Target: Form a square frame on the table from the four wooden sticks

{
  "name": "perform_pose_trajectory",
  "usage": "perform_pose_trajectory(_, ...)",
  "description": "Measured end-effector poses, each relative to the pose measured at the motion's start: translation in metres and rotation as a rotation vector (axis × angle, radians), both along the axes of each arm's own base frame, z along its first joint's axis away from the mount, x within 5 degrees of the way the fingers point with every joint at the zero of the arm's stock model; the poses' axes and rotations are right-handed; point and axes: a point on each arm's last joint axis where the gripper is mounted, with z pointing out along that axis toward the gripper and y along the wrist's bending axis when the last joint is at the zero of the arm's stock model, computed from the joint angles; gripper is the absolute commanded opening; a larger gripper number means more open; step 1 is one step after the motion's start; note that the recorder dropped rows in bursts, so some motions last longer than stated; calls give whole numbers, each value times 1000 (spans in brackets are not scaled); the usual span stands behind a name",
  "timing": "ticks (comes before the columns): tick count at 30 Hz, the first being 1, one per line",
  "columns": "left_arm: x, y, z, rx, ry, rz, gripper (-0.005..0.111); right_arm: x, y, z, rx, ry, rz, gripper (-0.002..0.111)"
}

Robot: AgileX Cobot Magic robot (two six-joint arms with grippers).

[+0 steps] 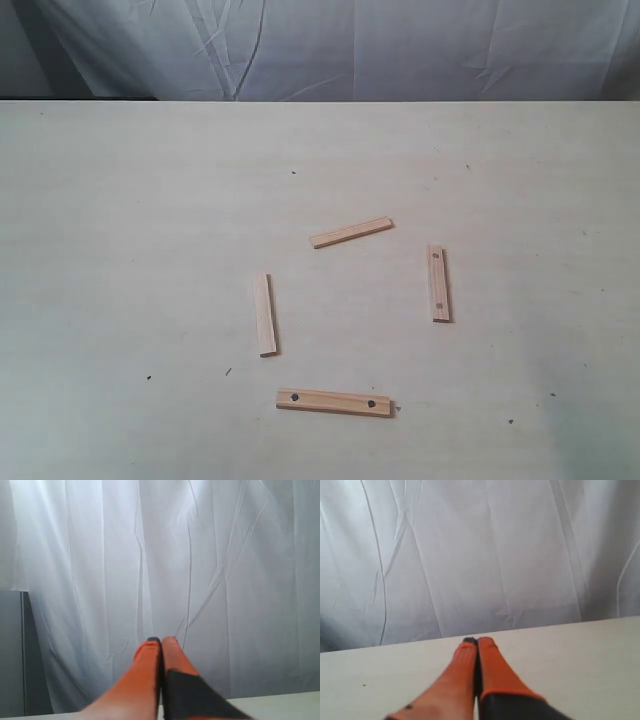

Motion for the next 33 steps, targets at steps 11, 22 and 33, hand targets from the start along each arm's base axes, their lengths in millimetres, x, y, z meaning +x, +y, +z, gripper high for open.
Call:
perform_pose_trajectory(11, 17, -2, 55, 89, 307, 2, 0, 66, 11, 88, -43, 531, 95, -1)
perform_pose_trajectory(22, 108, -2, 75, 83, 962, 9, 0, 166, 31, 41, 84, 888, 138, -1)
perform_pose_trajectory(33, 162, -12, 19, -67, 1257, -34, 0, 246, 116, -33, -70, 1252, 321, 14)
